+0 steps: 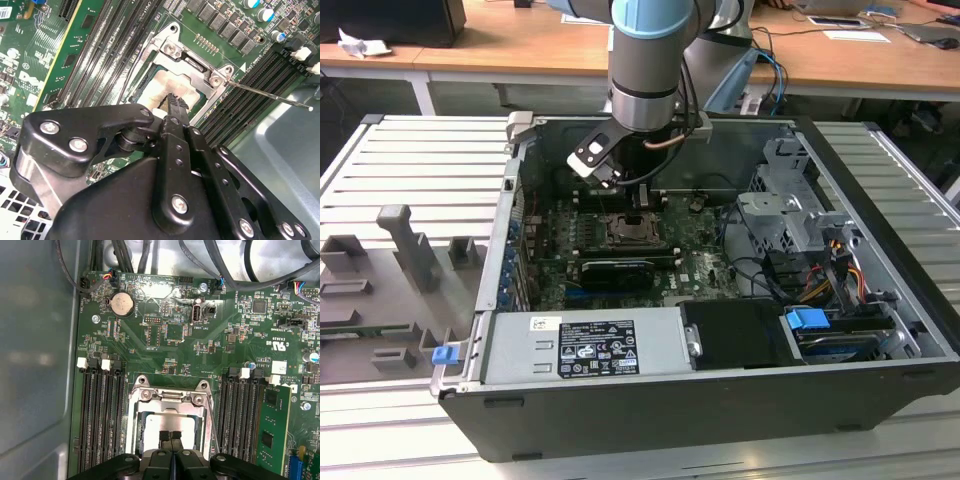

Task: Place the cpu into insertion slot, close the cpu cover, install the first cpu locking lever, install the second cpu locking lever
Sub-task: 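Install the first cpu locking lever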

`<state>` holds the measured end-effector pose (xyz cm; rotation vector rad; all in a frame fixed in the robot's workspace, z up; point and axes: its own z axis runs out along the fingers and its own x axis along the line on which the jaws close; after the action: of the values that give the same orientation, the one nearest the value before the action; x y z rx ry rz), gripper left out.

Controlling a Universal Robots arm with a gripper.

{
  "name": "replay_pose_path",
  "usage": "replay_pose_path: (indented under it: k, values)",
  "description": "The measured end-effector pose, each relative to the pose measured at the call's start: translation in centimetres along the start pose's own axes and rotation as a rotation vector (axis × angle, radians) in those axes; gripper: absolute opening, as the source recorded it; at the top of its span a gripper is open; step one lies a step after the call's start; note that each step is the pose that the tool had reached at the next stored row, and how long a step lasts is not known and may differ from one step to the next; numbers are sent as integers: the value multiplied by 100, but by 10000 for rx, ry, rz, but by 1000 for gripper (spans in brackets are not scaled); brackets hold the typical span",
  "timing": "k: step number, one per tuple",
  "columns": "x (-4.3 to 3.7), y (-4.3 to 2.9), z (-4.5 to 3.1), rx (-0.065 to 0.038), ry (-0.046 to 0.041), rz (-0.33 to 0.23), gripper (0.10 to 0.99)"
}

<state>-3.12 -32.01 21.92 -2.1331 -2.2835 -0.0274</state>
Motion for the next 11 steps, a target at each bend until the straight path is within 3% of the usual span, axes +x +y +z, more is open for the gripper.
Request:
replay_pose_path:
  k: [11]
  values:
    - [1, 0, -29, 2, -1, 0, 106]
